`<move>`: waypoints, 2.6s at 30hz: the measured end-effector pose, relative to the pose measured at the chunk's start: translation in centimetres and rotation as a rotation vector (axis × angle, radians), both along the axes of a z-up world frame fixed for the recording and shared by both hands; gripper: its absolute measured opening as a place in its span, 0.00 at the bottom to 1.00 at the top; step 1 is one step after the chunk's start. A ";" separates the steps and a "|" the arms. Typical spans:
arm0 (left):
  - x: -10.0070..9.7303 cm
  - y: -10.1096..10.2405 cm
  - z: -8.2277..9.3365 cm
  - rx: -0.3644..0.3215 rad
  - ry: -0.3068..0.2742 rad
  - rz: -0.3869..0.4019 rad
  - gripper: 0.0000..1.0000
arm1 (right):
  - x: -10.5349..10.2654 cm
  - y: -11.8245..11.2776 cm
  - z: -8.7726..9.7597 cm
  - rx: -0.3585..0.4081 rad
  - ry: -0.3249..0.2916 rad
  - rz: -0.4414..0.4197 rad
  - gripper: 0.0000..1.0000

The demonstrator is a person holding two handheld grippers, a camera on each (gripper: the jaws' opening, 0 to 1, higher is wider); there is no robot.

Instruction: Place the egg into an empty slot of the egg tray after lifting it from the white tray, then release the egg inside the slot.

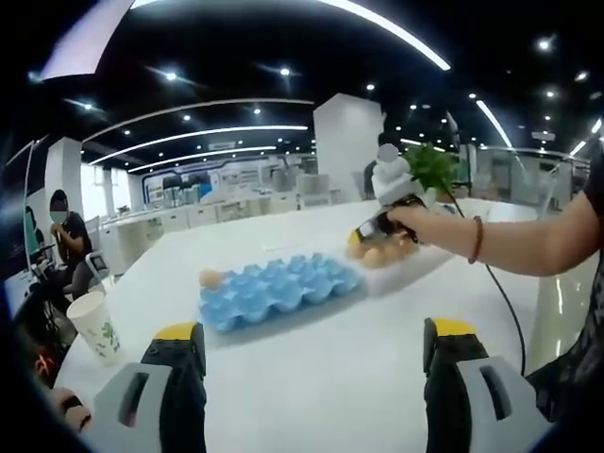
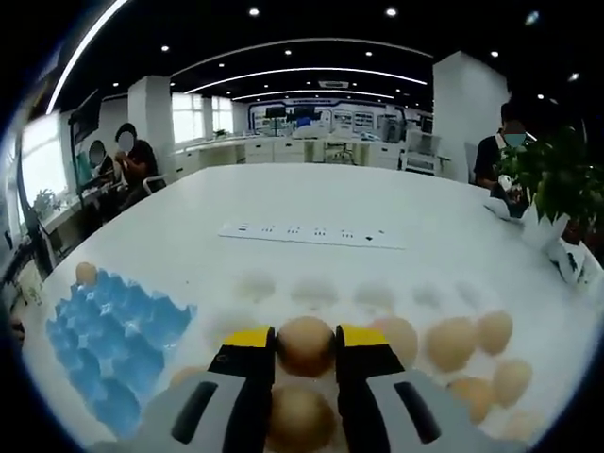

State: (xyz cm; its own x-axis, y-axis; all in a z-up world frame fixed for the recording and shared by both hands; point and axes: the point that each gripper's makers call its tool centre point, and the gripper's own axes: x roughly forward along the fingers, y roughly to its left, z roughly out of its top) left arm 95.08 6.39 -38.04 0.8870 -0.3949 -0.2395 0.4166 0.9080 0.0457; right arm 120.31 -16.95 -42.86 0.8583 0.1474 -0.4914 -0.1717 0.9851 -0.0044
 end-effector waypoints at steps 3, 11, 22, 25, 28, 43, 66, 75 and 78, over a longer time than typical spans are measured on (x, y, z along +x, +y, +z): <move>0.0 0.1 0.1 -0.011 -0.005 0.005 0.98 | -0.2 0.0 0.2 0.009 -0.018 -0.003 0.25; 0.1 0.0 0.0 -0.017 -0.002 0.006 0.98 | -0.3 -0.1 2.0 0.006 -0.100 0.011 0.25; 0.0 -0.3 0.2 -0.014 -0.006 0.000 0.98 | -0.3 0.3 2.9 0.022 -0.118 0.026 0.25; 0.0 -0.2 0.1 -0.015 -0.005 0.002 0.98 | -0.4 0.7 3.0 0.020 -0.123 0.033 0.25; -0.1 0.0 0.1 -0.012 -0.003 0.007 0.98 | -0.6 1.4 3.3 0.016 -0.135 0.047 0.25; -0.2 0.2 0.1 -0.008 -0.002 0.012 0.98 | -0.9 4.8 3.8 0.020 -0.143 0.120 0.25; -0.5 0.7 0.0 -0.003 0.000 0.017 0.98 | -2.1 11.9 4.1 0.036 -0.137 0.255 0.25; -0.5 0.7 -0.2 0.000 0.006 0.013 0.98 | -2.4 14.0 4.0 0.048 -0.125 0.294 0.25; -0.5 0.7 -0.3 0.000 0.009 0.013 0.98 | -2.4 14.7 3.9 0.050 -0.122 0.303 0.25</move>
State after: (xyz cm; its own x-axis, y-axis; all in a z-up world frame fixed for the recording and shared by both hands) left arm 94.60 7.10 -38.34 0.8899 -0.3831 -0.2475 0.4049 0.9134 0.0423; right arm 117.86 -2.28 -38.97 0.8236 0.4266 -0.3737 -0.4583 0.8888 0.0045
